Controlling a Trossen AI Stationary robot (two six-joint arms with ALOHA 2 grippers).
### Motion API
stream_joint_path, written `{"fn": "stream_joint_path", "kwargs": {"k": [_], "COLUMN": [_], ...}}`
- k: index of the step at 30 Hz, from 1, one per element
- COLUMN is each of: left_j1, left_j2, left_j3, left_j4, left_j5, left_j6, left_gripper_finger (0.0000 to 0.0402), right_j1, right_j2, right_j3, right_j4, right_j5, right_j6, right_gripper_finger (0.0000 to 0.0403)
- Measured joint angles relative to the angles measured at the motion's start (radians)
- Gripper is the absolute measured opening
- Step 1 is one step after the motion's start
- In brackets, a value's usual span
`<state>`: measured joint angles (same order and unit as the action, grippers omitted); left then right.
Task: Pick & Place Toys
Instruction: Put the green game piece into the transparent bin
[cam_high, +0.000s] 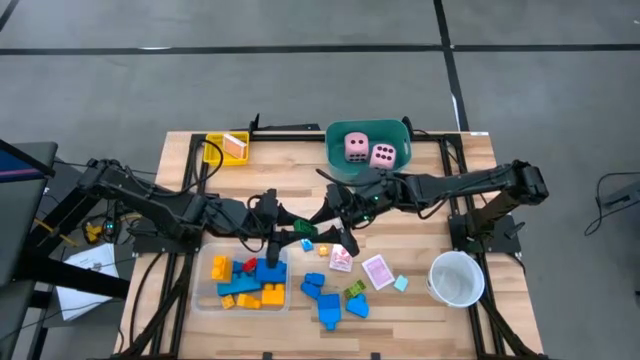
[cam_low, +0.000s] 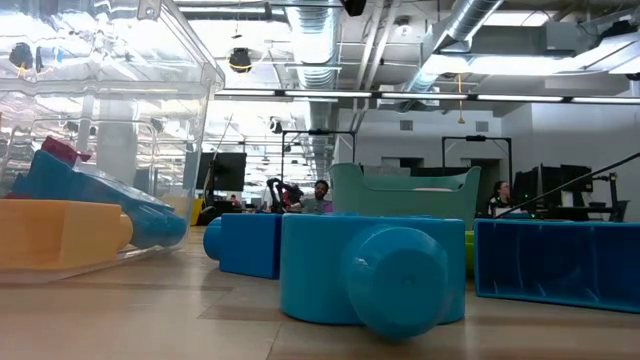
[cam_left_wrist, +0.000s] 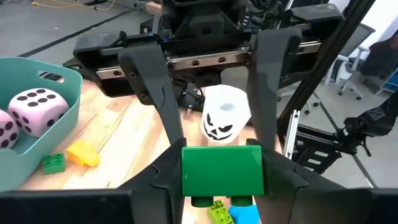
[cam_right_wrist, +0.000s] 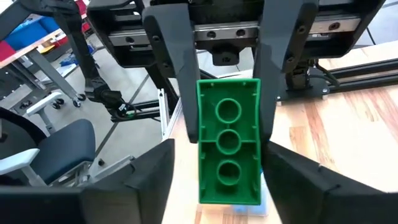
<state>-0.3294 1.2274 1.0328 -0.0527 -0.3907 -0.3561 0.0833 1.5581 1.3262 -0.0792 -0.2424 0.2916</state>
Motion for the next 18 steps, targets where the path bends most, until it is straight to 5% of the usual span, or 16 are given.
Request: {"fn": "stream_joint_path", "kwargs": {"k": [12,18], "left_j1": [-0.029,-0.145], "left_j2": [-0.049,-0.1], "left_j3": [0.0,0.0], "left_j4": [-0.224,-0.341], "left_j5": [0.006,0.031], "left_j6": [-0.153,-0.264], "left_gripper_finger": [0.0135,0.0136], "right_j1": [-0.094,-0.105], "right_j2": [0.0,0.0], "right_j3": [0.0,0.0], "right_j4": [-0.173,-0.202], "right_j5": [0.0,-0.001], "right_j6": [0.023,0.018], "right_gripper_finger": [0.0255,0.0255]}}
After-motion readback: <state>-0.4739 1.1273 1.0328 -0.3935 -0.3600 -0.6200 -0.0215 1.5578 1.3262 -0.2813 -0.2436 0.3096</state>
